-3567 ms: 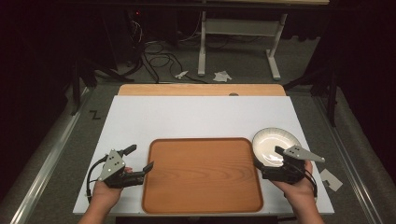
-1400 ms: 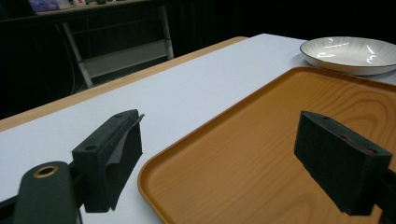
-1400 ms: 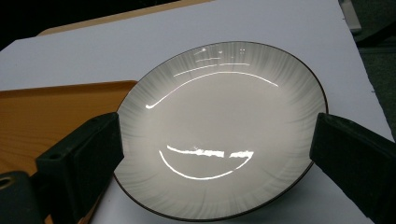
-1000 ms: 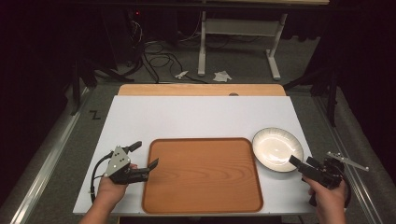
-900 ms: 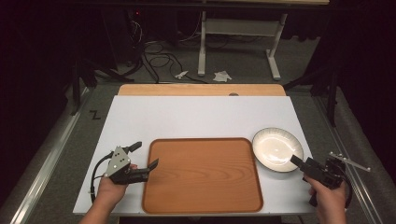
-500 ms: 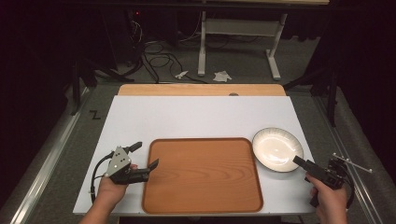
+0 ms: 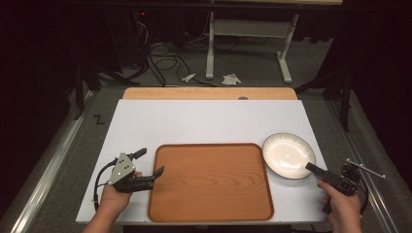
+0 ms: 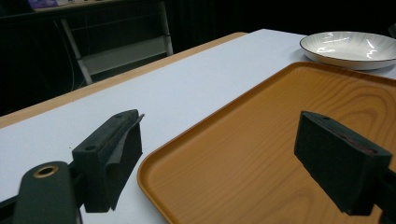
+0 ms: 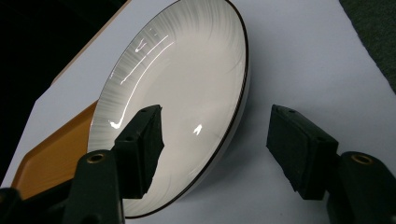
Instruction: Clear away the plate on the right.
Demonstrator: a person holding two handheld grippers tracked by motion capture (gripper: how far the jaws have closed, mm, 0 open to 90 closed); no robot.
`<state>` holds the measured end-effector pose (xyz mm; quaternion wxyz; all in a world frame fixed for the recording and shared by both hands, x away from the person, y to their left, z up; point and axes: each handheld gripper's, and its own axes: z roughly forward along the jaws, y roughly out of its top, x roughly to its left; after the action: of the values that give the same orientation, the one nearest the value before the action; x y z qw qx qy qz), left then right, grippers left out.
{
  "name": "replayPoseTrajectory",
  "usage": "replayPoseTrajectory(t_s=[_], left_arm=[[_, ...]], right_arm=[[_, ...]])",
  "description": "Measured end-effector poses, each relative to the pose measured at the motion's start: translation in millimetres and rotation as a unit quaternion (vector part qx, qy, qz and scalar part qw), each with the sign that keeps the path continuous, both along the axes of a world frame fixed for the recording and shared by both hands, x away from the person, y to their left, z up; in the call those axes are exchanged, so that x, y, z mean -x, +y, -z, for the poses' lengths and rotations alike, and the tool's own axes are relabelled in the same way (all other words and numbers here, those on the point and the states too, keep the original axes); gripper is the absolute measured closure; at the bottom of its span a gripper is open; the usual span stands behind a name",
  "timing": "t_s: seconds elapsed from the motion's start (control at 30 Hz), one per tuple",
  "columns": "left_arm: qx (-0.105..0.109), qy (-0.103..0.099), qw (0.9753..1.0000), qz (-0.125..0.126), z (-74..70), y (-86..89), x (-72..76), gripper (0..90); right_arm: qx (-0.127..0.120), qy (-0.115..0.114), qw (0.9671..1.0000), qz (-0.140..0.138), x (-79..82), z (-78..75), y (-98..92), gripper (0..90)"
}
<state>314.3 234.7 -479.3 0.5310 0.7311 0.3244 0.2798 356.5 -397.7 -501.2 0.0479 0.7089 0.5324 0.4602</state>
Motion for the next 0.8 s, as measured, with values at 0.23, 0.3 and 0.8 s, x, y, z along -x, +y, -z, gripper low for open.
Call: replayPoseTrajectory(t_s=[0.23,0.3,0.8], left_arm=[[0.003,-0.001,1.0000,-0.005,0.2,2.9,2.3,15.8],[0.002,-0.001,1.0000,-0.006,0.3,3.4,2.8,15.8],[0.000,0.001,1.0000,-0.008,0.9,5.4,5.6,15.9]], right_arm=[[-0.008,0.016,0.9998,0.010,-4.5,3.1,0.7,47.4],[-0.009,0.014,0.9999,0.005,-6.3,5.7,-0.7,48.8],[-0.026,0.021,0.9994,0.014,-10.3,12.0,-2.4,61.4]])
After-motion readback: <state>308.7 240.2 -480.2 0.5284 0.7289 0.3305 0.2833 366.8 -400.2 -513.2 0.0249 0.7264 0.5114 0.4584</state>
